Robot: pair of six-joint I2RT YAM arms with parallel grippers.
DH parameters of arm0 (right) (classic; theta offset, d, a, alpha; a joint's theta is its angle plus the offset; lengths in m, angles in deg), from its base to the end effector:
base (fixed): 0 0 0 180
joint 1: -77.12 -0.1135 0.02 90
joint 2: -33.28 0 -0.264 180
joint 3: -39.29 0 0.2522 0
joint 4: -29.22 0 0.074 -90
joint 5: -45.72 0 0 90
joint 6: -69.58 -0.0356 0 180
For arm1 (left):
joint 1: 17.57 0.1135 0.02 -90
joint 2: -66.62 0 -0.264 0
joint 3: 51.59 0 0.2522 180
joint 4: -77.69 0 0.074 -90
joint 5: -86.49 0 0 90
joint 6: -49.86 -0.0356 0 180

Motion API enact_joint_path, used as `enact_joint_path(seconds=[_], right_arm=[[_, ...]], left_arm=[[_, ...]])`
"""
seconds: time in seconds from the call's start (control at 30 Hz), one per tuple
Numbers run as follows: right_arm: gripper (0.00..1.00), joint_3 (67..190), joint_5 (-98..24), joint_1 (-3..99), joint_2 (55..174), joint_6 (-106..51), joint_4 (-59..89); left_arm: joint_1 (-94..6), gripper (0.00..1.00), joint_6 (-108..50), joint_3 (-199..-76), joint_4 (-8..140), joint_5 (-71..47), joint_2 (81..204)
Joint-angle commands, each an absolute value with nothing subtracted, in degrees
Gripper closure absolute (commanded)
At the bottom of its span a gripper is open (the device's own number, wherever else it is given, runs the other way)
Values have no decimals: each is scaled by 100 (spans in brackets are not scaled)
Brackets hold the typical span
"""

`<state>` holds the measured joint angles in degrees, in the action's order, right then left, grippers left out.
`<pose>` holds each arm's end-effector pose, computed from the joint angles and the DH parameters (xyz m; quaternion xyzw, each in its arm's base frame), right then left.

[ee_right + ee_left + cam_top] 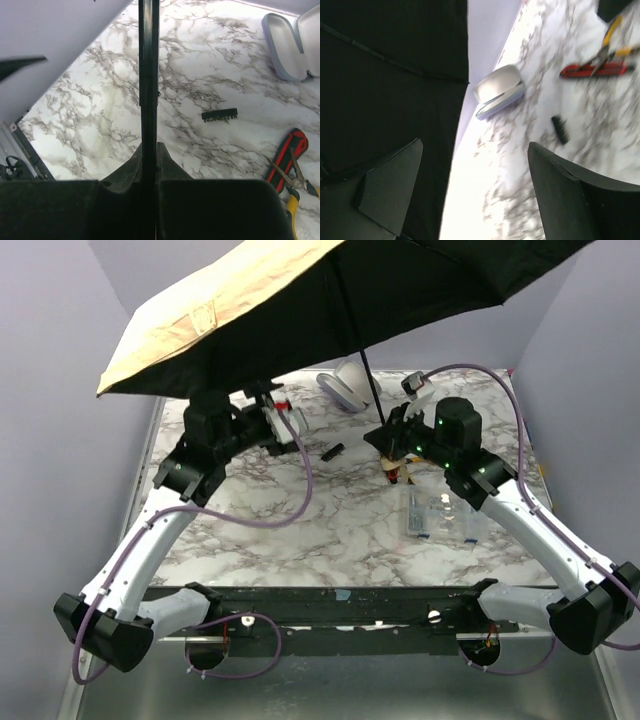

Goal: Open the umbrella

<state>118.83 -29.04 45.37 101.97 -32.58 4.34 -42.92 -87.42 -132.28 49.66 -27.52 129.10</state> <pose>0.2305 0.1536 0.3807 -0.2133 0.7559 0.3250 0.5267 0.2130 -0.1169 0.4083 0.5511 0.5236 -0.0364 0.6487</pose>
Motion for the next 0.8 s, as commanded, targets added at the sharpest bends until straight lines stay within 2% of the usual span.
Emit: enact_joint_path(seconds=[0.0,0.13,0.23,0.33,0.43,0.53,0.67,0.77], right_arm=[[100,11640,-3373,4557,9855,-3385,1500],[100,11612,-3659,4558,9952,-4044,2135],[100,11819,-4023,4557,10218,-4597,2202],[100,11985,-4203,4557,10418,-4841,2204],[100,11988,-3936,4544,10528,-4907,2358],[100,11929,-3621,4528,10560,-4865,2559],[100,11867,-3819,4448,10555,-4651,2712],[100,11782,-3875,4378,10614,-4633,2898]], left_arm=[[-4227,16,-5787,-14322,4781,-3309,13399],[-4249,19,-3439,-14901,5389,-4085,13906],[-4321,20,-2129,-15202,5948,-3890,14289],[-4343,21,-1164,-15863,5870,-3547,14864],[-4349,25,-455,-16426,5832,-3558,15417],[-4373,27,-188,-16414,6512,-4153,15620],[-4437,25,-93,-16201,6581,-3532,15533],[-4447,28,119,-16503,6406,-3377,15731]])
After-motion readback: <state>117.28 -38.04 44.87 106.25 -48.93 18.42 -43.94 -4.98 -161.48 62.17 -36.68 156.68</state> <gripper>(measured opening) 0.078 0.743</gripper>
